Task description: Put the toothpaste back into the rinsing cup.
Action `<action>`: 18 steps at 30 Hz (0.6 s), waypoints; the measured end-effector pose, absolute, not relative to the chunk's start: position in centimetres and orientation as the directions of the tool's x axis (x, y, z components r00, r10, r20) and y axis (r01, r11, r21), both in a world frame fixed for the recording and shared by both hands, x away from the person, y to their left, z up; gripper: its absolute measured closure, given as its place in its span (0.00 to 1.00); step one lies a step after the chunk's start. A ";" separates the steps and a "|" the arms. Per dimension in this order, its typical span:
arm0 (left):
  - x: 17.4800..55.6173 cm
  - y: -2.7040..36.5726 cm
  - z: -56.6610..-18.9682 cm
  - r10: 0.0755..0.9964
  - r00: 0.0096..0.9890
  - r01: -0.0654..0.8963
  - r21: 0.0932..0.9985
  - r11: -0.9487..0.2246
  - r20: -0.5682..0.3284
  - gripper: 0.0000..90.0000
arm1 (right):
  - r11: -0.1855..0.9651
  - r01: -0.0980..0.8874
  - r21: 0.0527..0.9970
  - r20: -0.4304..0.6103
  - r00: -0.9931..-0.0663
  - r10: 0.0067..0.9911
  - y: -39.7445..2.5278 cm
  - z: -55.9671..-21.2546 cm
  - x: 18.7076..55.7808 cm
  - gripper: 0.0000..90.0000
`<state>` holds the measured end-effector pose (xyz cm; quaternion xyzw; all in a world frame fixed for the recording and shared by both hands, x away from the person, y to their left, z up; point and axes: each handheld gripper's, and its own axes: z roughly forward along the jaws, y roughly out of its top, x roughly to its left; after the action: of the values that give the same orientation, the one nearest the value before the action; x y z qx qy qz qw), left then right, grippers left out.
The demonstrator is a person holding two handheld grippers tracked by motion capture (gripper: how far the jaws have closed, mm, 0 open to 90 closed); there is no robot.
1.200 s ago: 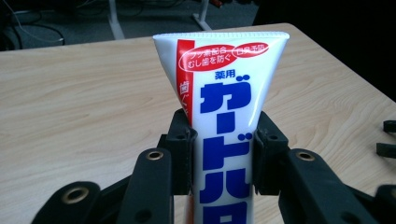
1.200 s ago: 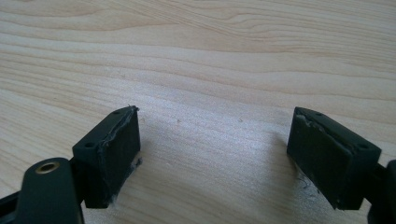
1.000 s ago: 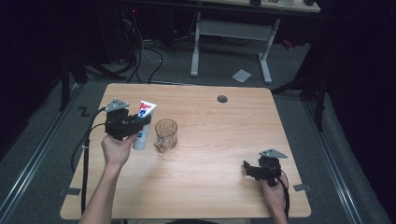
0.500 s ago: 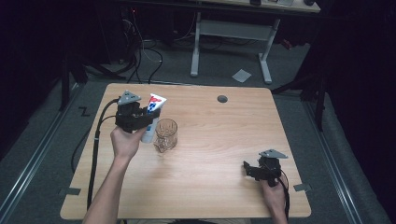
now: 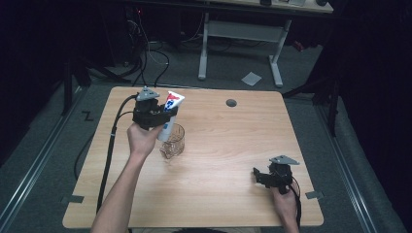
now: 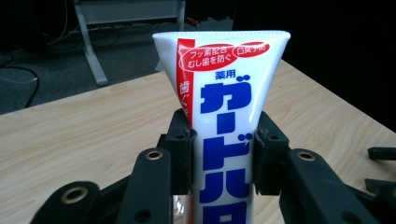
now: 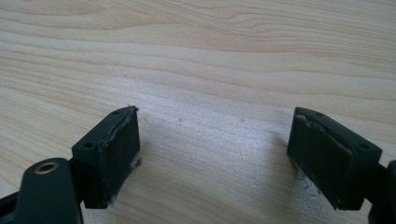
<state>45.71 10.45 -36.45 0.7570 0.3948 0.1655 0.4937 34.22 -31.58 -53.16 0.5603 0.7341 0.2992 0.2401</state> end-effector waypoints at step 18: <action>47.6 8.2 -38.1 0.782 0.611 0.454 0.864 -0.218 -0.123 0.71 | 0.193 0.679 0.708 -0.017 -0.257 0.966 -31.6 -53.2 34.2 0.19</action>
<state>47.60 8.18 -38.11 0.7612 0.4059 0.1724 0.4755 34.22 -31.59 -53.16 0.5603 0.7342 0.2990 0.2401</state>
